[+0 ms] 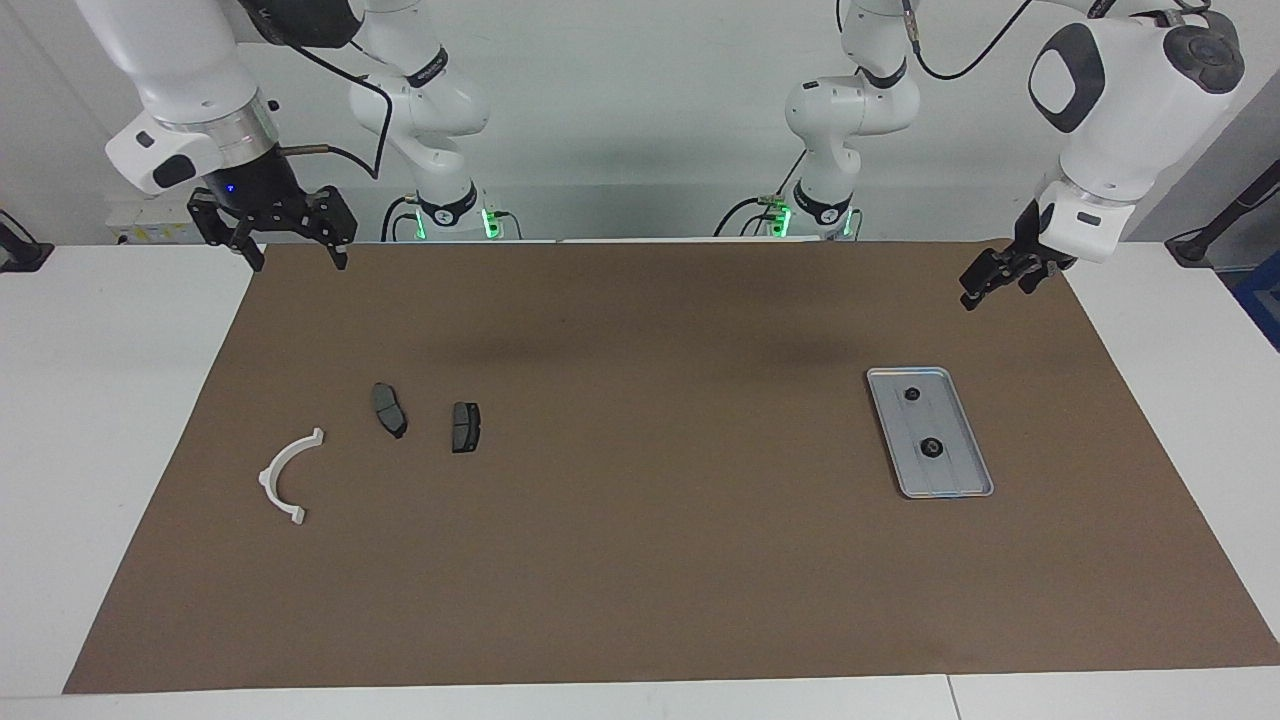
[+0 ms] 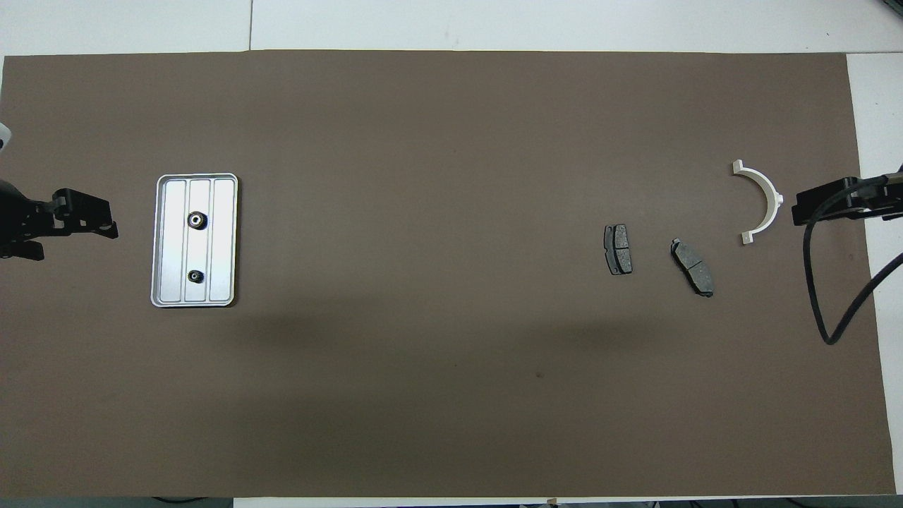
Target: Place bearing gear from tray to pile
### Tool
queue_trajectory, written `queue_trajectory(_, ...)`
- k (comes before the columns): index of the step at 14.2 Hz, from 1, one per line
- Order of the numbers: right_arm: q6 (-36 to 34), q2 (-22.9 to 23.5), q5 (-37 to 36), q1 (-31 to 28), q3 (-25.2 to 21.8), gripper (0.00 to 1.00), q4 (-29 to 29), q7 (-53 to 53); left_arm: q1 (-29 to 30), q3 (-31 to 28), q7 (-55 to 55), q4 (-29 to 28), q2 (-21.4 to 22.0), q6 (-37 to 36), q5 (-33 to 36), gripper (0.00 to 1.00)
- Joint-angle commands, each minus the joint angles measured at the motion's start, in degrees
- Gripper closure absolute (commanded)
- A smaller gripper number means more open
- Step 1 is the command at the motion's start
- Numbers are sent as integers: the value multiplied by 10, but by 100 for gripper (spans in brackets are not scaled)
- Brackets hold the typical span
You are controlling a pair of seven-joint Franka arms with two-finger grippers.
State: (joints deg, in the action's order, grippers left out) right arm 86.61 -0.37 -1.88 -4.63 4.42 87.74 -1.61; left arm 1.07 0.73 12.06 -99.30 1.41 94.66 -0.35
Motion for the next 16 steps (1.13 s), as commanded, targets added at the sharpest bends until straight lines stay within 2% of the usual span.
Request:
queue_trajectory(1, -3, -14, 0, -4, 2, 0, 13, -17, -5, -3, -6, 4, 2, 2, 4, 0)
queue_trajectory(10, -1, -14, 6, -5, 2, 0, 13, -18, -5, -9, -13, -11, 10, 8, 4, 0)
queue_trajectory(12, -1, -14, 7, -5, 3, 0, 13, -18, 4, -9, -19, -51, 21, 53, 4, 0)
queue_trajectory(16, -1, -14, 7, -6, 3, 0, 12, -17, 4, -10, -18, -128, 11, 147, 5, 0)
